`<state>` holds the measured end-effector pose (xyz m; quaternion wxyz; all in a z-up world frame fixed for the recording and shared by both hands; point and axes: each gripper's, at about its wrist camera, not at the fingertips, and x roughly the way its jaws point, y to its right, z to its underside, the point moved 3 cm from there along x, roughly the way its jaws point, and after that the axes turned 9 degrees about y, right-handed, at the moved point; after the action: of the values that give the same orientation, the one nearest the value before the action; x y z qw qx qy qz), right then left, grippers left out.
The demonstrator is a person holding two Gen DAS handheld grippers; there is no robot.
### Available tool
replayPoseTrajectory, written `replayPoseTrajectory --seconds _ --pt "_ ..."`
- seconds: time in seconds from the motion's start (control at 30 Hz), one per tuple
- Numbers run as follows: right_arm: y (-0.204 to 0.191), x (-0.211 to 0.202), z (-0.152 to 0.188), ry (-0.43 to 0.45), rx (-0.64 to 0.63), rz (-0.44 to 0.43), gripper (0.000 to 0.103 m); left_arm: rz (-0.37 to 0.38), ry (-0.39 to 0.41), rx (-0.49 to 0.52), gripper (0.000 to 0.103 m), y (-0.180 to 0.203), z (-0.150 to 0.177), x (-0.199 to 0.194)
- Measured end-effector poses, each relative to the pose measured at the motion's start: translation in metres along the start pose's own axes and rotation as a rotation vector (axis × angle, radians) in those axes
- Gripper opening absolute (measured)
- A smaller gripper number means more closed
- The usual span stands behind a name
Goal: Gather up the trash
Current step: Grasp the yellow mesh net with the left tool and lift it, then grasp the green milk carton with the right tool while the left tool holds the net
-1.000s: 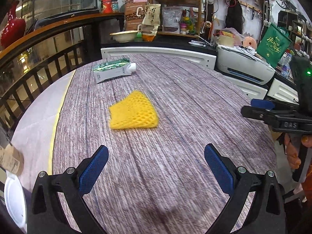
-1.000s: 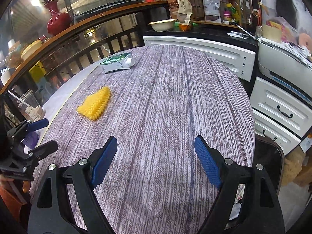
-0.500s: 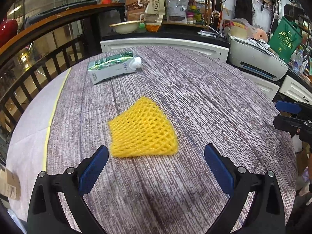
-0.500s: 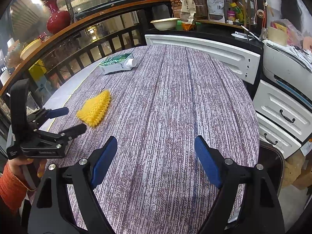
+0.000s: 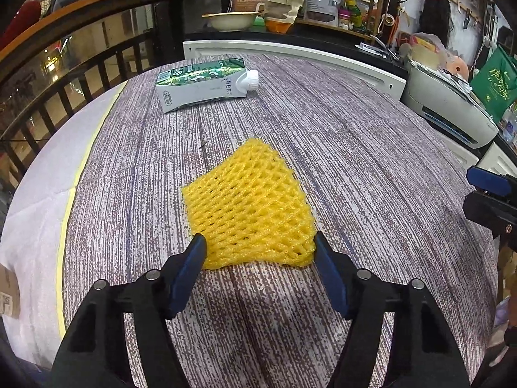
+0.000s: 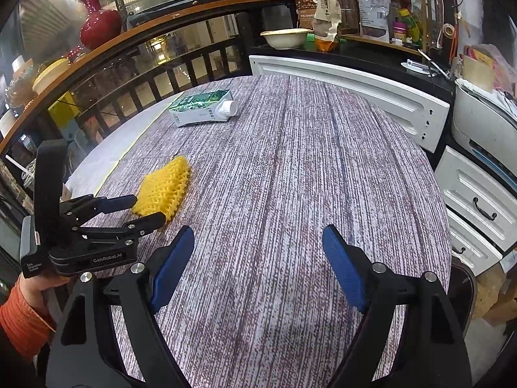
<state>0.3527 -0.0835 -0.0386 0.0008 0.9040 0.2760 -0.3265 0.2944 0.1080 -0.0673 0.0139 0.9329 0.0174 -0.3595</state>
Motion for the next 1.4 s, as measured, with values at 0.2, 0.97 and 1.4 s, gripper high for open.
replayPoseTrajectory --seconds 0.2,0.97,1.4 --pt "-0.012 0.011 -0.014 -0.007 -0.035 -0.021 0.081 -0.011 0.012 -0.038 0.029 -0.012 -0.002 -0.001" --pt "-0.106 0.118 -0.108 -0.14 -0.436 -0.295 0.081 0.007 0.229 -0.173 0.02 -0.048 -0.008 -0.083" --pt "-0.157 0.266 -0.16 -0.342 -0.896 -0.261 0.08 0.02 0.199 -0.208 0.02 -0.07 0.009 -0.082"
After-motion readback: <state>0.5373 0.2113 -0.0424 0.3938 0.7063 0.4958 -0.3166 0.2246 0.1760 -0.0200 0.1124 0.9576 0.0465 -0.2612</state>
